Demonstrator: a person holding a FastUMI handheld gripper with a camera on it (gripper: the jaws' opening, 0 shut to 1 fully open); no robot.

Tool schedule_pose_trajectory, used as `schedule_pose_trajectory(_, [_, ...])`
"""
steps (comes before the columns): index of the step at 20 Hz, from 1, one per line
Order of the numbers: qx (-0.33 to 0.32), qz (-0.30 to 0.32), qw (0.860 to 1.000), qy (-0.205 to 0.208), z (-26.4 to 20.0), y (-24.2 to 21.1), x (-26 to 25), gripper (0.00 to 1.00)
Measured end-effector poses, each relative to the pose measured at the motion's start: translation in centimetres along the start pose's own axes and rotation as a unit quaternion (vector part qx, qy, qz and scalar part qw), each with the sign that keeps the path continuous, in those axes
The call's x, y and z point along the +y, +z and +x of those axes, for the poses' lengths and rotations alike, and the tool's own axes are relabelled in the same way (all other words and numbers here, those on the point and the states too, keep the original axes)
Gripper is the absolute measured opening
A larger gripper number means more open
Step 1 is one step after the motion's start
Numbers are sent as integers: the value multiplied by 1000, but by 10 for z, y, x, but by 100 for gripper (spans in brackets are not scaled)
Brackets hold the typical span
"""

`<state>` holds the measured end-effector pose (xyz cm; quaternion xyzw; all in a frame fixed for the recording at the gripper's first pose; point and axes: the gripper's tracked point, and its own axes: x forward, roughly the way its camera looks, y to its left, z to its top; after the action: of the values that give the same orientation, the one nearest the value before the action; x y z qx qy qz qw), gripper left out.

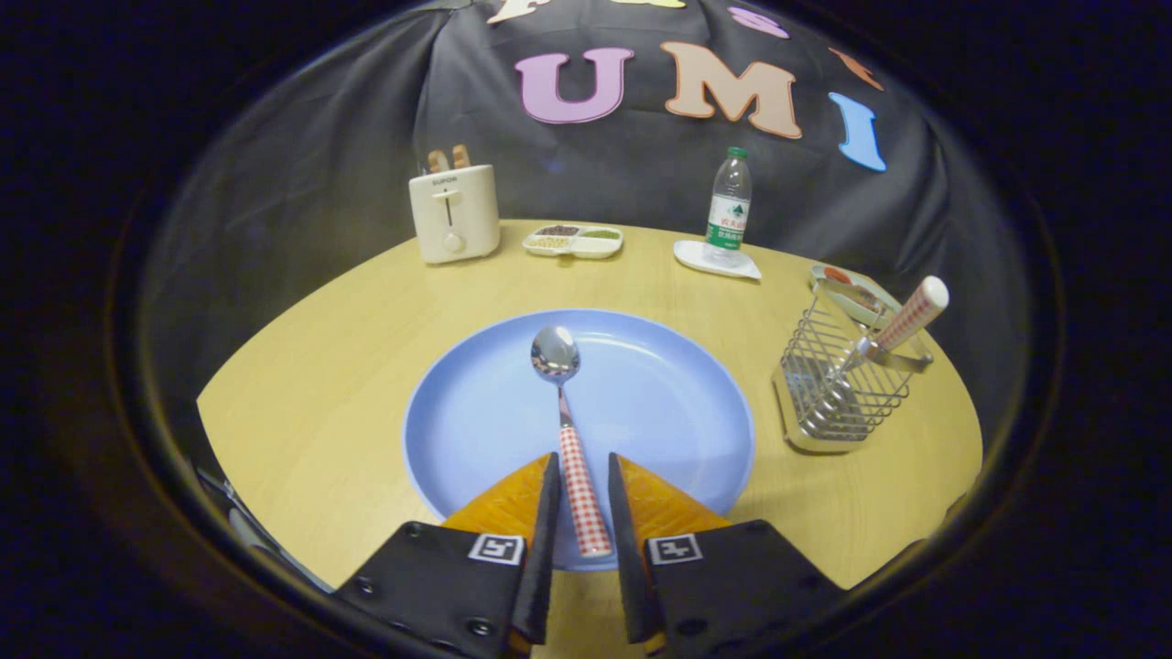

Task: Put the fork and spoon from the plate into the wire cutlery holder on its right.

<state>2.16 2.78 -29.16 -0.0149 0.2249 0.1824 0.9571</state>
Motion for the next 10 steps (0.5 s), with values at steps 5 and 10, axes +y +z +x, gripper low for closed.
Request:
schedule_pose_trajectory(5, [8, -8, 1000, -16, 0, 1, 4, 13])
schedule_pose_trajectory(10, [19, -25, 999, -28, -3, 2, 10, 5])
